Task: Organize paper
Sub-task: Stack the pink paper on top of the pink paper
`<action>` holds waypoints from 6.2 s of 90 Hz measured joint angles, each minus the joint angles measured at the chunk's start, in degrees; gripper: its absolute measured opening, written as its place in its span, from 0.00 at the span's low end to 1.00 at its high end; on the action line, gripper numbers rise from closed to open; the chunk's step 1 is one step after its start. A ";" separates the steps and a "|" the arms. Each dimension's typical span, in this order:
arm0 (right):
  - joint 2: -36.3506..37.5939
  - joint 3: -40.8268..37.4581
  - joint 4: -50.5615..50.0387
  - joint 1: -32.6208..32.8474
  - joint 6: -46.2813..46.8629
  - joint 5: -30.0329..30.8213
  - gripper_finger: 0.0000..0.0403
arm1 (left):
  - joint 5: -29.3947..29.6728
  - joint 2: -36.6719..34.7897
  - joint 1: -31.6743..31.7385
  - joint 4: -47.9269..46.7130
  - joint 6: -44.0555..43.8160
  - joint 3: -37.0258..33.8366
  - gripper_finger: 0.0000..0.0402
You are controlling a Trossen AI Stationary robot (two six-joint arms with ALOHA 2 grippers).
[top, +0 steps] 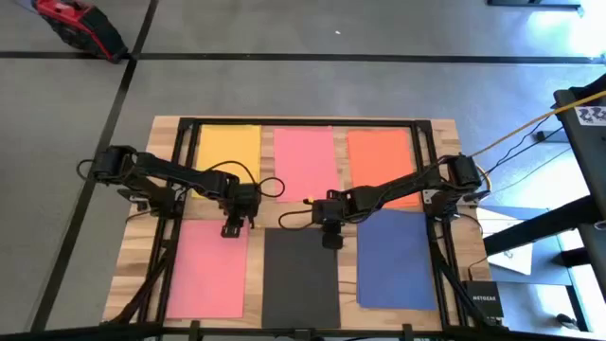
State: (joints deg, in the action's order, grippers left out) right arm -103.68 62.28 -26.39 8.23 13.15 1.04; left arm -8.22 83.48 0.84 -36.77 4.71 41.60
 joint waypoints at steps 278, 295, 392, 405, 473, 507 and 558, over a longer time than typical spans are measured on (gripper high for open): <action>0.04 0.04 -8.05 0.00 -2.56 15.87 0.47 | -3.24 0.04 0.99 -4.66 -1.96 0.83 0.08; 0.04 0.04 -8.04 0.00 -2.57 15.87 0.47 | -2.01 0.04 1.14 -4.68 -3.67 0.83 0.21; 0.04 0.04 -8.04 0.02 -2.58 15.87 0.47 | 3.60 0.04 0.36 -6.30 -1.35 -0.60 0.01; 0.04 0.04 -8.15 0.00 -2.69 15.87 0.47 | 3.58 0.04 0.37 -7.84 -1.08 1.40 0.00; 4.72 9.99 -33.32 0.09 -2.79 28.03 0.08 | 4.36 -1.28 0.71 -5.65 -1.01 9.62 0.00; 21.15 -12.48 5.57 -0.62 8.45 17.85 0.00 | 4.39 -3.34 0.59 -4.54 -2.82 9.59 0.00; 6.85 -14.37 40.91 -6.51 13.47 -6.50 0.23 | 4.26 -17.56 0.31 23.71 -14.57 -4.43 0.00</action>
State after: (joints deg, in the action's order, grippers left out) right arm -96.83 47.91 14.51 1.72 26.62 -5.46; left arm -3.96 65.92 1.15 -13.05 -9.86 37.18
